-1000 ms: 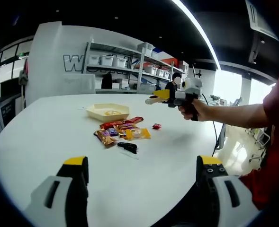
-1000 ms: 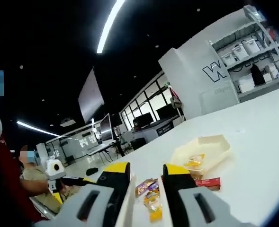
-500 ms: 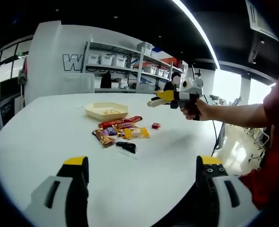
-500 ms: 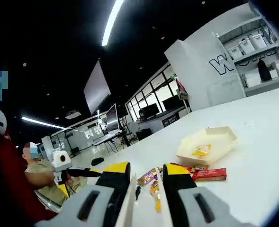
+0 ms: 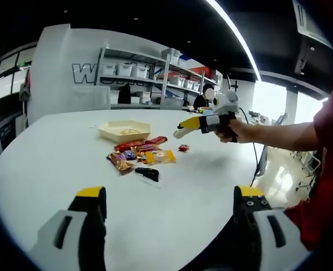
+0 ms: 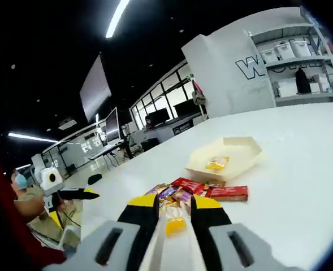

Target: Place the target food into the container with the food tongs after gripping and lifting it, then release it inside without dropping or visibly crushing the food.

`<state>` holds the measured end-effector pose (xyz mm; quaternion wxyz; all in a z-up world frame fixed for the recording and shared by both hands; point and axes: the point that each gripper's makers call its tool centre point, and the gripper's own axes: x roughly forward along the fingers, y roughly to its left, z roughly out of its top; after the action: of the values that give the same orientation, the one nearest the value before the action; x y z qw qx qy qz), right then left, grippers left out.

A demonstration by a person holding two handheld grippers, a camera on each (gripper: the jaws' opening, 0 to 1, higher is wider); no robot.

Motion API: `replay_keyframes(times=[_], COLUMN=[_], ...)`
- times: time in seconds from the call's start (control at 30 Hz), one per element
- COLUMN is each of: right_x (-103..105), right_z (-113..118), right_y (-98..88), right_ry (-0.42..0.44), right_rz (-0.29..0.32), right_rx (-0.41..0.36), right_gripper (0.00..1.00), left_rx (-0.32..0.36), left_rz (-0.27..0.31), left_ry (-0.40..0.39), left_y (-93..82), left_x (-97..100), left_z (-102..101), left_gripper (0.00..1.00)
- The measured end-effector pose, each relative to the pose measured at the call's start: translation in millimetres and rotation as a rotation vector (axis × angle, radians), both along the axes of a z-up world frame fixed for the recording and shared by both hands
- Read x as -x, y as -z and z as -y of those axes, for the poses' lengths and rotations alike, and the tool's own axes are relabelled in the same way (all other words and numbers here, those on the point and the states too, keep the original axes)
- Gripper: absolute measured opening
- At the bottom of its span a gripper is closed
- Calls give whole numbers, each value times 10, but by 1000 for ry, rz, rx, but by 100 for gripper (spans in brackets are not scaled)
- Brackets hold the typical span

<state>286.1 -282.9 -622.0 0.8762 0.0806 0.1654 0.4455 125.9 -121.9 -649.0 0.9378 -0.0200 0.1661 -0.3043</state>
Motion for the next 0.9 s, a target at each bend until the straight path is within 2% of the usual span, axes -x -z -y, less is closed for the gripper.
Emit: replay_keyframes(times=[0.03,0.1,0.27,0.37,0.47,0.5,0.63,0.7,0.77,0.8,0.83,0.9], right_x=[-49,-21,-65,-90,-123,-118,-50,-41,-40,-38,-1,-23], right_z=[73,91,231,262,330,343,338,368,357,359,331,328], right_y=[24,78,276,299,333,350,404,472,477,483,497,500], right_ry=[21,9,28,45,65,65,52,60,50,58,63,75], right_rz=[30,-11,80,73,101,113,99,99,122,100,18,-9], right_rx=[46,48,213,217,268,290,303,345,358,354,310,293], right_gripper=[19,20,21,22,23,23,24,24,24,23,22,19], left_rx=[-1,2,-2,-1,-2,-3,0,4,-1,-4,-3,-2], left_rz=[-1,-3,-1,-1,-4,-5,-5,-5,-8,-9,-8,-8], left_ry=[-1,-3,4,10,12,10,2,0,1,4,5,7], left_y=[4,8,5,5,21,28,27,25,39,42,40,35], left_x=[0,-2,-25,-23,-15,-17,-23,-25,-32,-33,-32,-33], left_z=[-6,-12,24,47,49,44,19,17,16,25,30,40], left_gripper=[92,92,91,91,91,91,91,91,91,91,91,91])
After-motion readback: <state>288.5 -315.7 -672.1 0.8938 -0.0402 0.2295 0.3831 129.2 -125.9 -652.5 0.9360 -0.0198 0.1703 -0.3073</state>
